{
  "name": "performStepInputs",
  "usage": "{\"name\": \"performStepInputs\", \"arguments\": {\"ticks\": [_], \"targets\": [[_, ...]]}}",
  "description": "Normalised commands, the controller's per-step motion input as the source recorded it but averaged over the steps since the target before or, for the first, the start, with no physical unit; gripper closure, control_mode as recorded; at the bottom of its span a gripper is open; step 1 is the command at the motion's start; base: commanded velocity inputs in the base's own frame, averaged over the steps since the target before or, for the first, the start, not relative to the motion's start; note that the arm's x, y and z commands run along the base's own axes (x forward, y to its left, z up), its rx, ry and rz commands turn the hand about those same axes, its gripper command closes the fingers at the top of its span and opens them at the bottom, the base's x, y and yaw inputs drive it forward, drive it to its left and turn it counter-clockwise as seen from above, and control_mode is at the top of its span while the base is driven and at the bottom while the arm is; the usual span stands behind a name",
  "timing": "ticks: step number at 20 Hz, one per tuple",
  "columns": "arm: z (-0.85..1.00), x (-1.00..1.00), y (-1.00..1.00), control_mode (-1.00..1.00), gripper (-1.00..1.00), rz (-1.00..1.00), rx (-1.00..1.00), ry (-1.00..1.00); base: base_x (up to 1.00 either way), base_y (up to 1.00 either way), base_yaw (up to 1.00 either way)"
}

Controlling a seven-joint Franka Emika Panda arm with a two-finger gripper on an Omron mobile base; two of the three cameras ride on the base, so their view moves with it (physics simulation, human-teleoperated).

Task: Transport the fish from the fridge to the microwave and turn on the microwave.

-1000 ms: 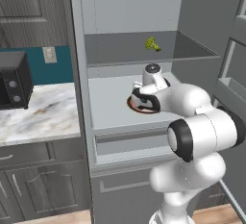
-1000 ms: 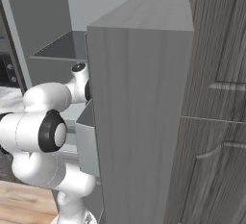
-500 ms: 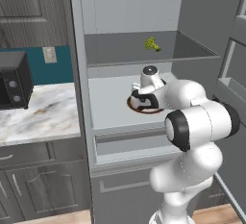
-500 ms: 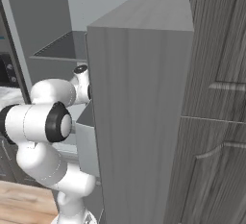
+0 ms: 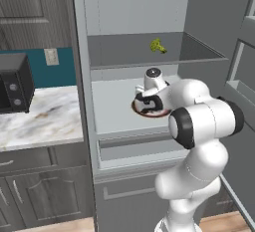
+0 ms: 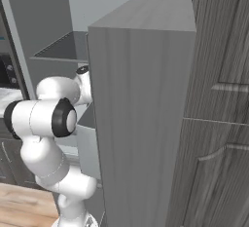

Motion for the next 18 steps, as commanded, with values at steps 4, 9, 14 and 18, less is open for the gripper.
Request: {"name": "performStepInputs", "arguments": {"ticks": [4,9,14,18], "targets": [[-0.14,0.12,0.00,-1.00,-1.00,-0.01,0.00,0.00,0.00,0.00,0.00],[-0.26,0.02,0.00,-1.00,-1.00,-0.01,0.00,0.00,0.00,0.00,0.00],[-0.16,0.06,0.00,-1.00,-1.00,-0.02,0.00,0.00,0.00,0.00,0.00],[-0.13,0.08,0.00,-1.00,-1.00,-0.01,0.00,0.00,0.00,0.00,0.00]]}}
